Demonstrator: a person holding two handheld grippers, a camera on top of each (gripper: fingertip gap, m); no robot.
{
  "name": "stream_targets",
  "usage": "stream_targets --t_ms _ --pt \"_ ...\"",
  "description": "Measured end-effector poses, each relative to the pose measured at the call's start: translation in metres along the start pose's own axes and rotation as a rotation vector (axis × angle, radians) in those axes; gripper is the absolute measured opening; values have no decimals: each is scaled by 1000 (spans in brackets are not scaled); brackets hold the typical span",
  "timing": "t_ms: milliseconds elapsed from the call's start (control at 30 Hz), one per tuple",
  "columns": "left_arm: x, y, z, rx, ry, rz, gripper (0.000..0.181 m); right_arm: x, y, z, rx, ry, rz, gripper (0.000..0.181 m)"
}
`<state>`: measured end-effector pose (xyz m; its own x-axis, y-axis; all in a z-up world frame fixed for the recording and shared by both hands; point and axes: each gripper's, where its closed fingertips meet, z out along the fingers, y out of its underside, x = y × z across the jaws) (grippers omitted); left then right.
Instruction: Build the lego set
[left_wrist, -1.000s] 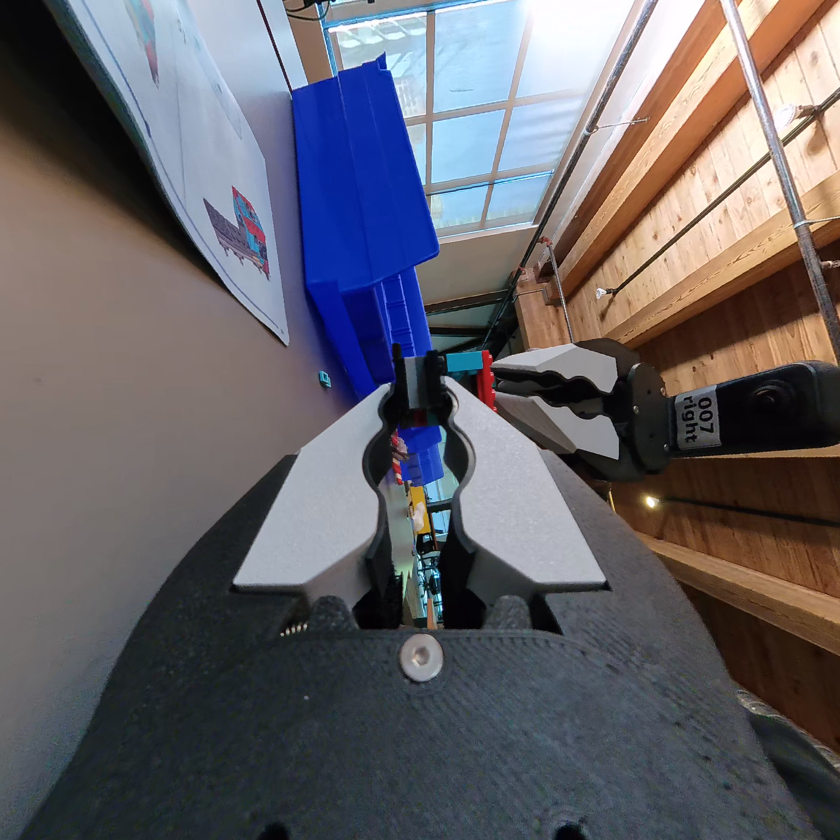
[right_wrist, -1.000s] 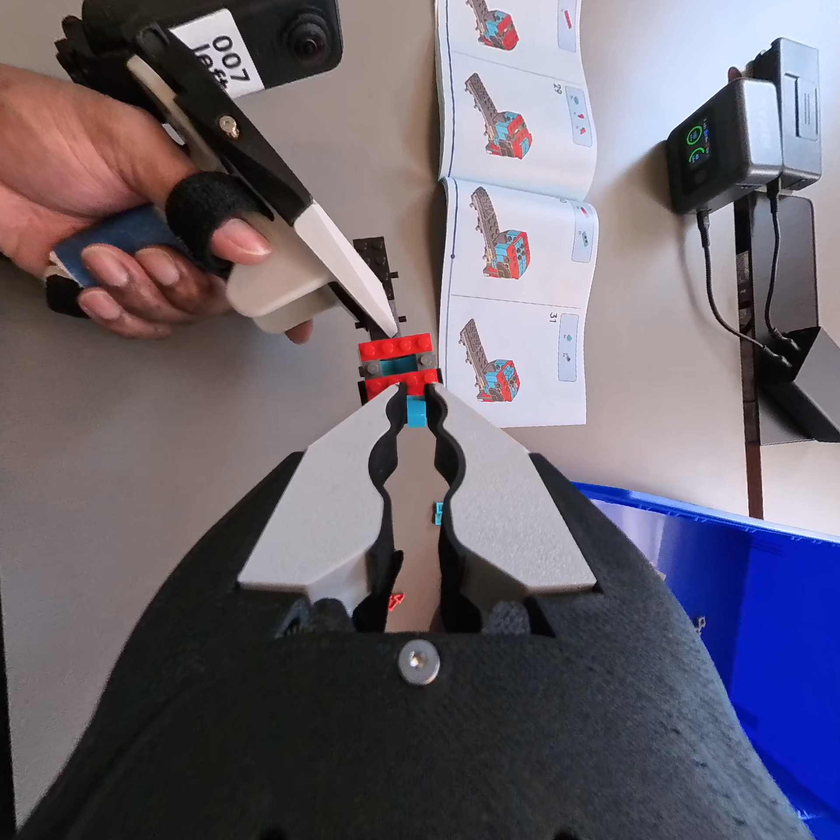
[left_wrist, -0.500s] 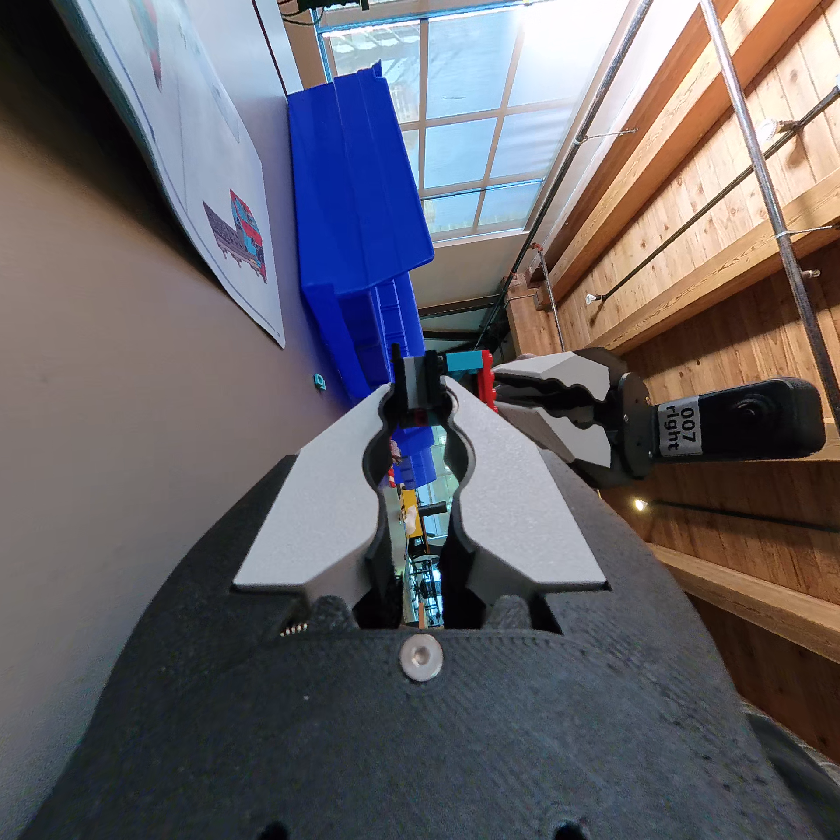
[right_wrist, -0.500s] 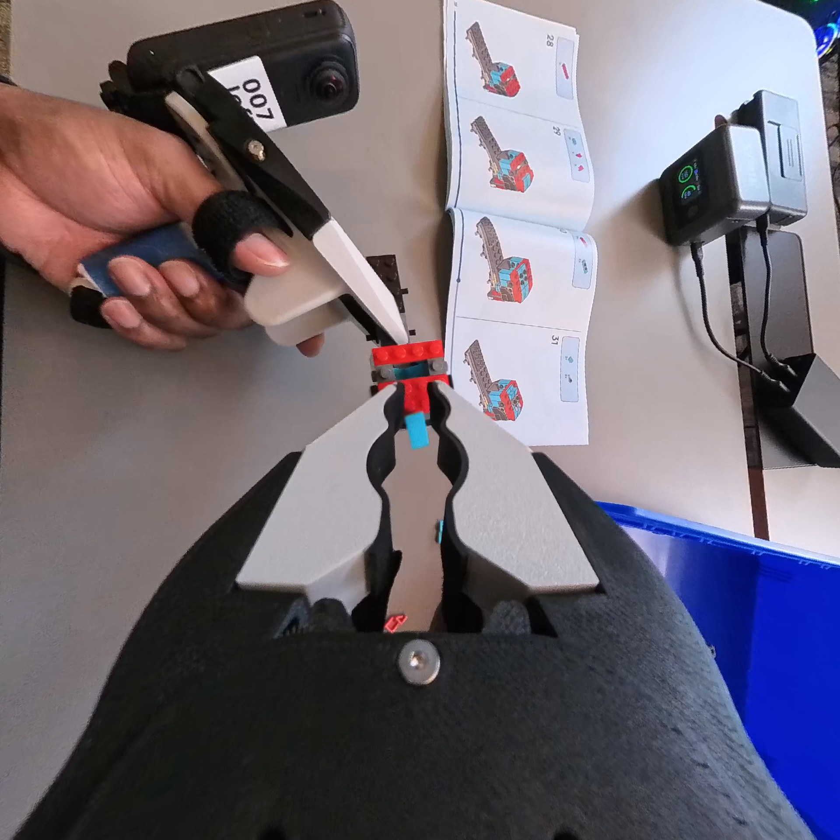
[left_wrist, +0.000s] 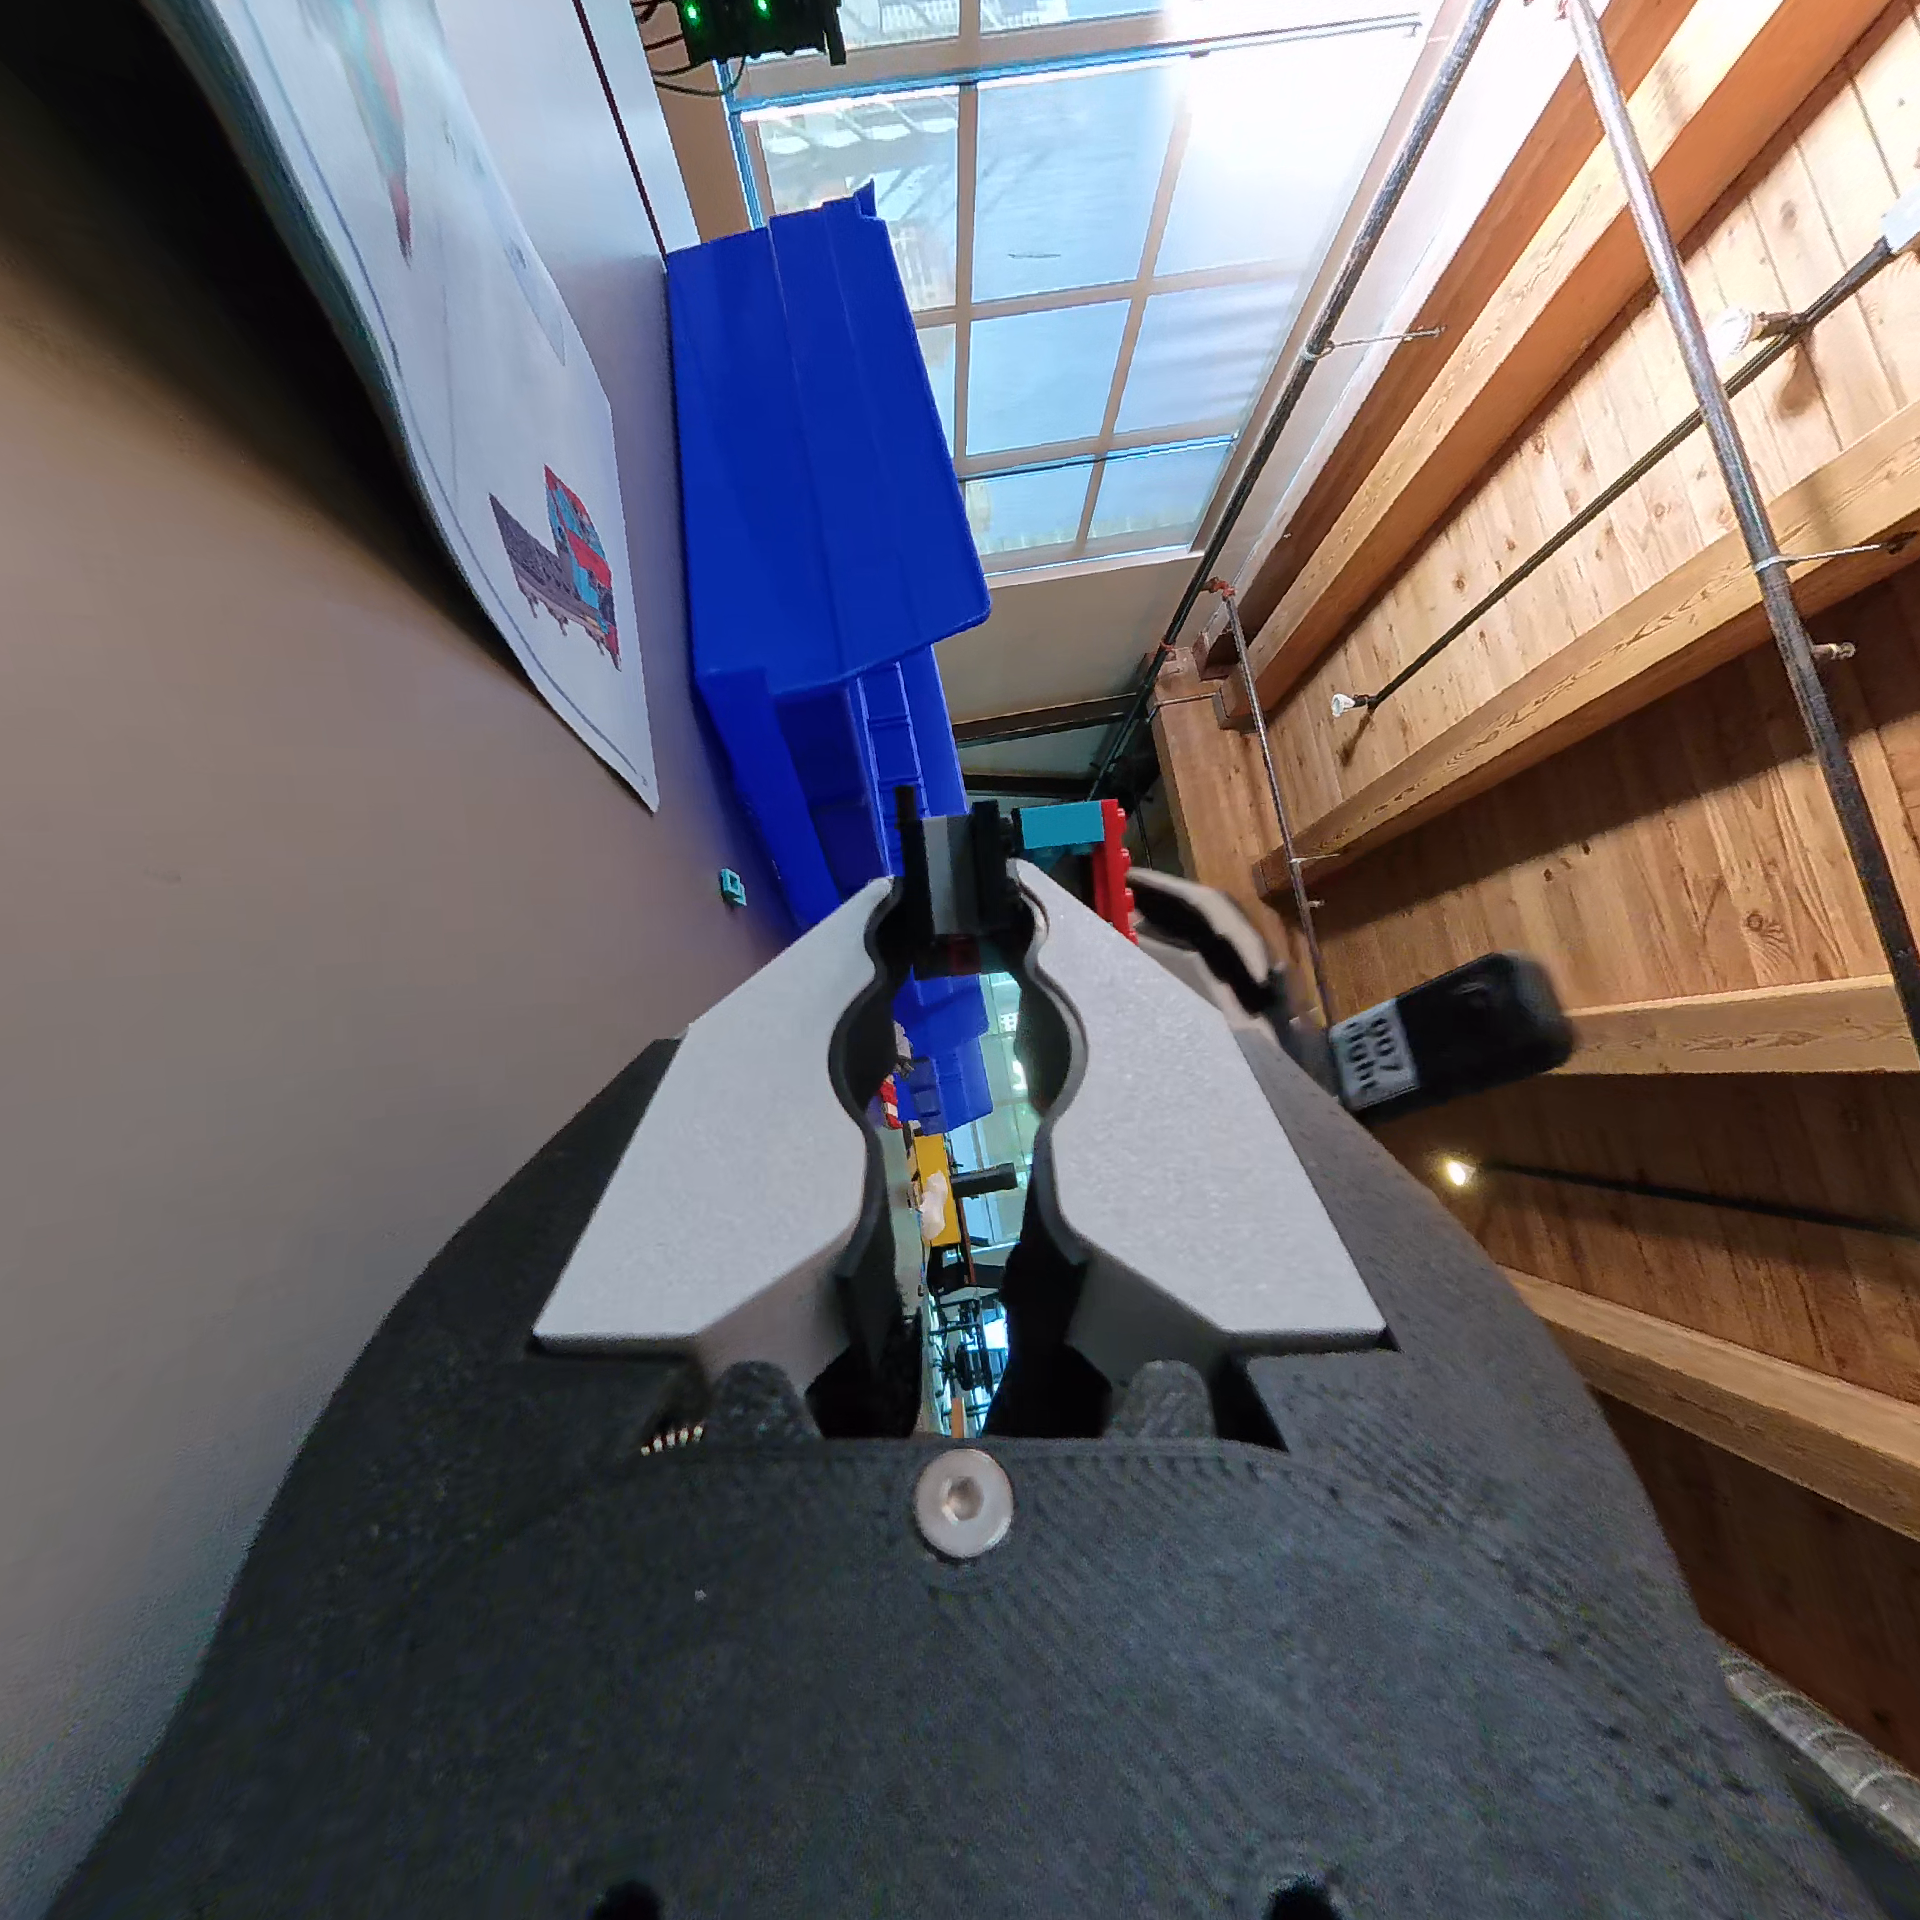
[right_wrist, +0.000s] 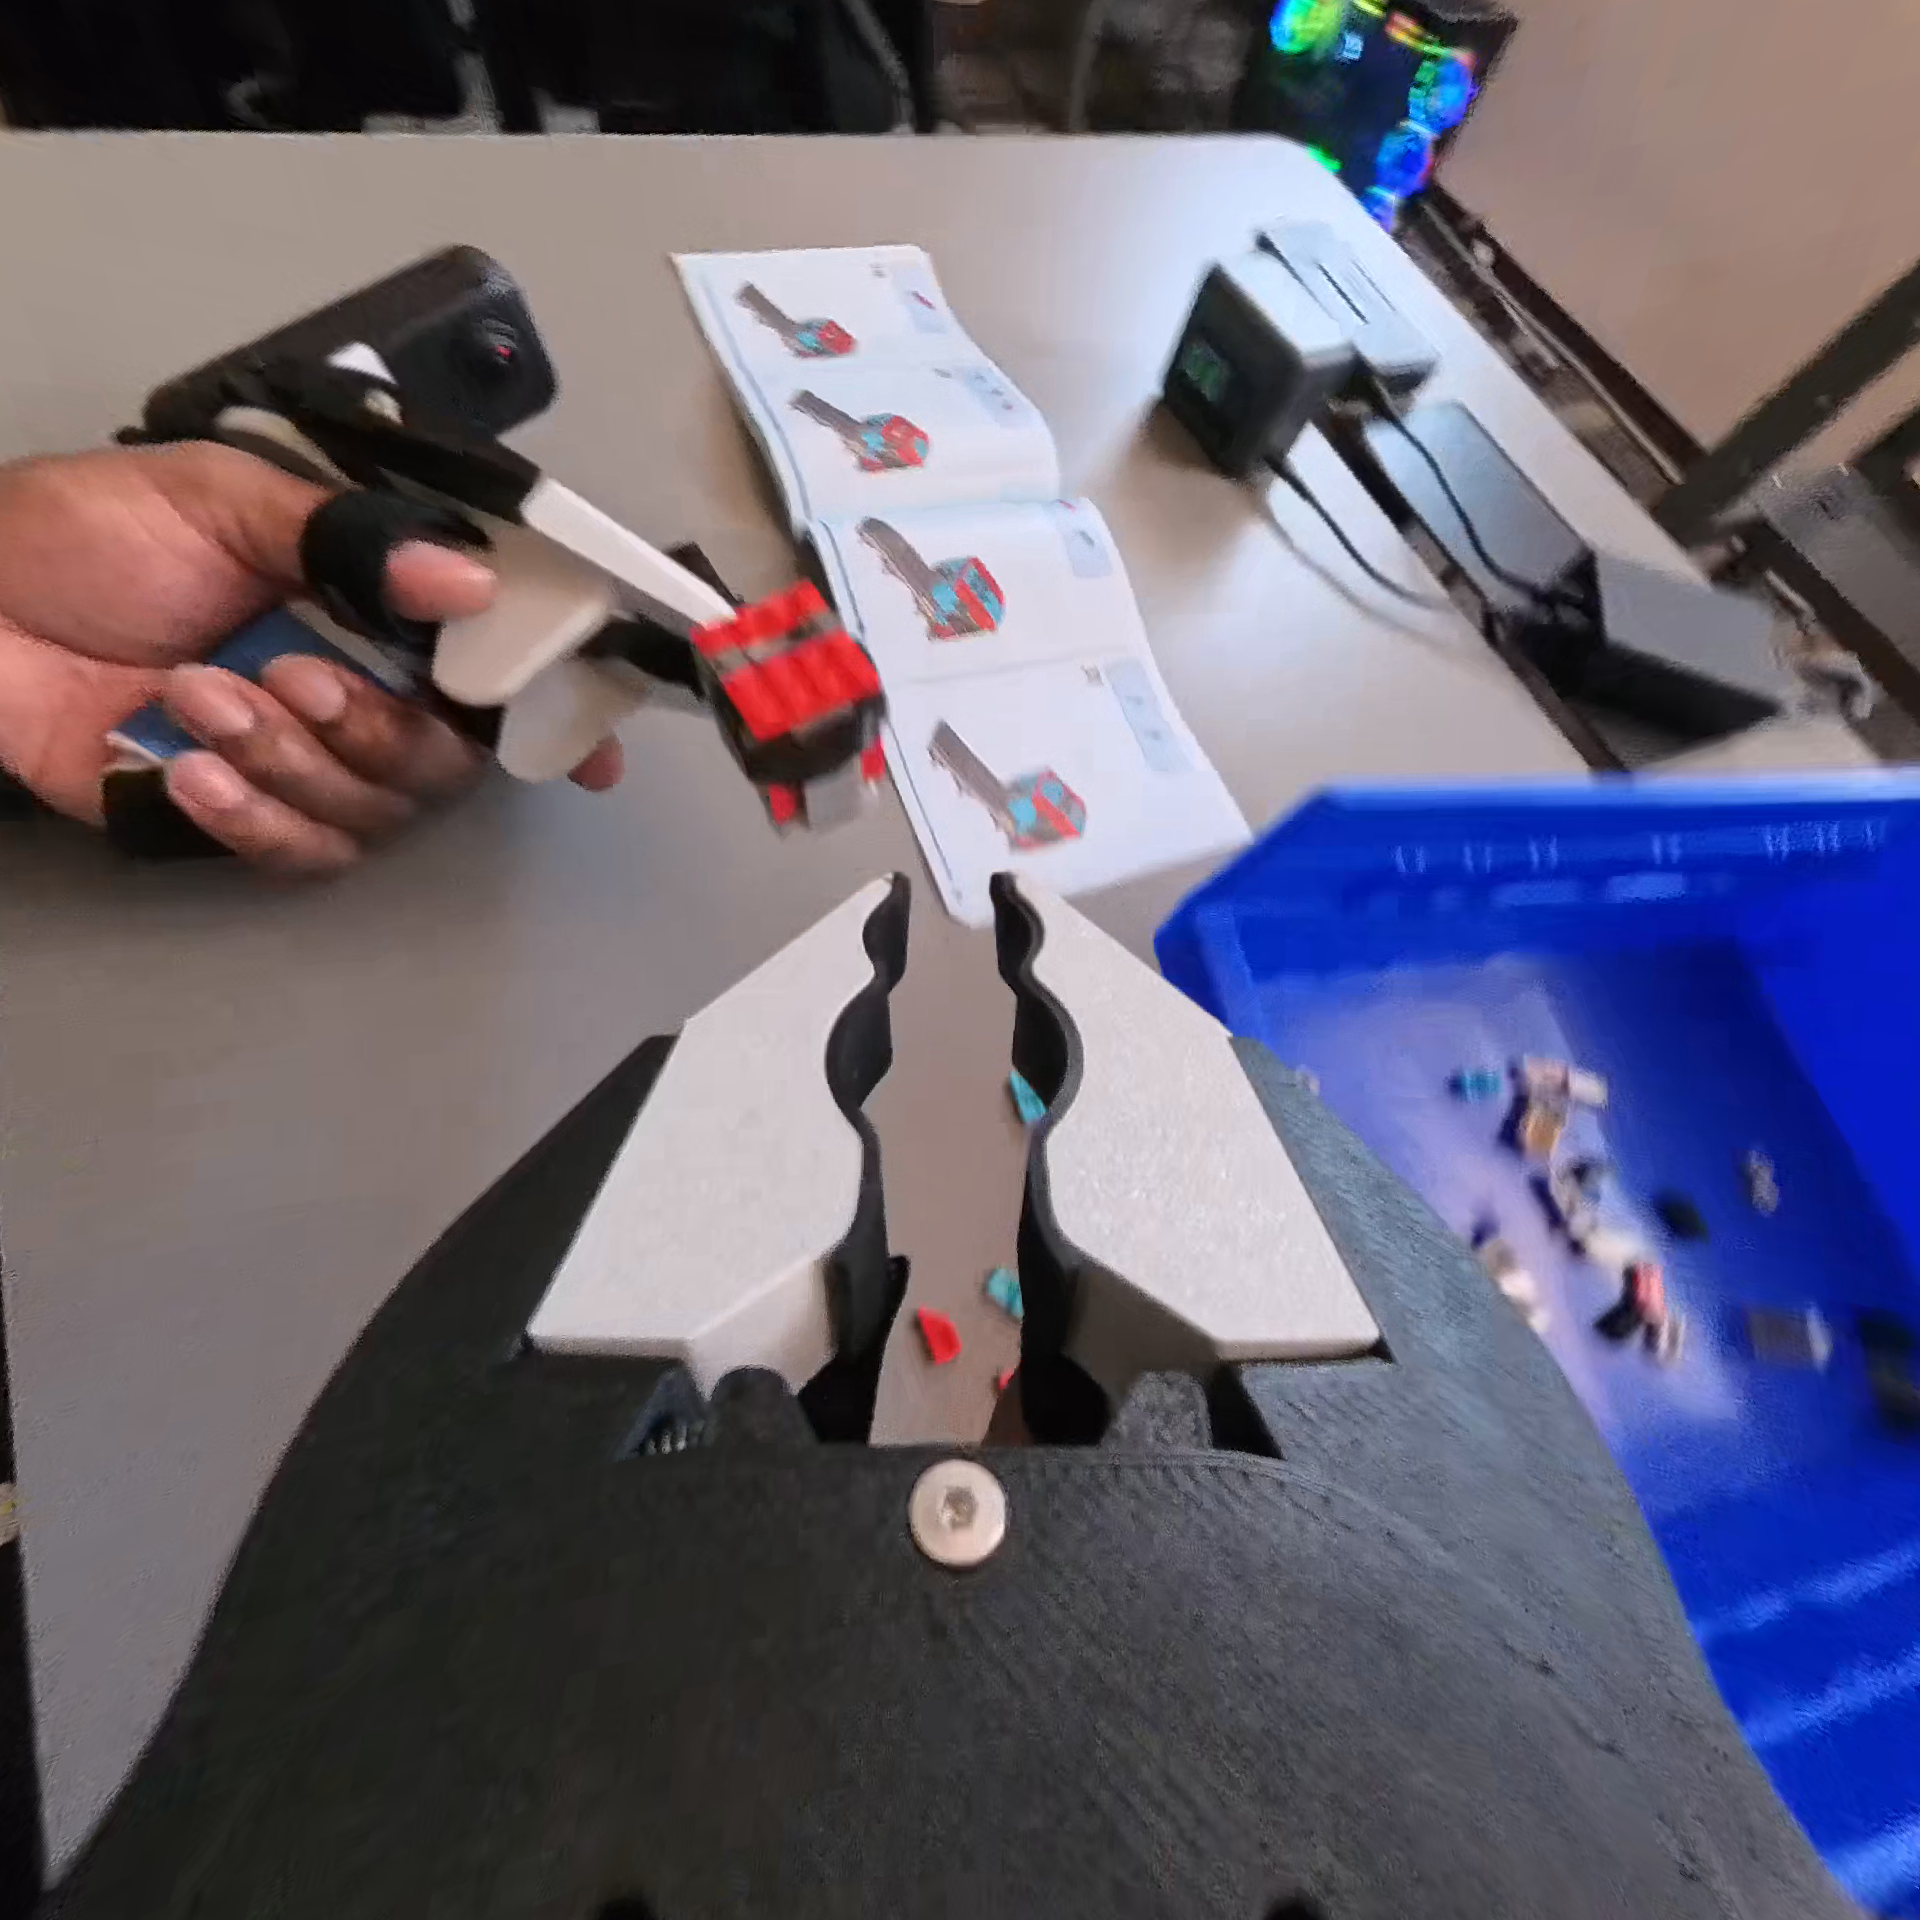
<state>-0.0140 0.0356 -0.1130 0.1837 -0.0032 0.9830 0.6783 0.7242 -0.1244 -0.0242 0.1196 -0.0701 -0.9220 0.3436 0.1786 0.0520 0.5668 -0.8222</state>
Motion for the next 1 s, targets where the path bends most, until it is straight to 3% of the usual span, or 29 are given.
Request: stream_targets --t_ms 133,300,400,567,767,1000 --pt "0 2 1 -7 1 2 16 16 64 -24 -3 106 216 16" --pt "-1 8 5 -23 -15 19 16 28 132 -29 -132 177 352 18" --pt "-1 13 9 -37 -20 23 16 25 130 -19 -122 143 382 20" --pt "-2 16 10 -44 -33 45 16 24 139 0 -226 162 368 24" --pt "-1 13 7 -40 -24 41 16 16 136 12 -243 154 342 18" --pt "0 11 7 -39 -14 33 16 -8 76 11 -15 94 216 20"
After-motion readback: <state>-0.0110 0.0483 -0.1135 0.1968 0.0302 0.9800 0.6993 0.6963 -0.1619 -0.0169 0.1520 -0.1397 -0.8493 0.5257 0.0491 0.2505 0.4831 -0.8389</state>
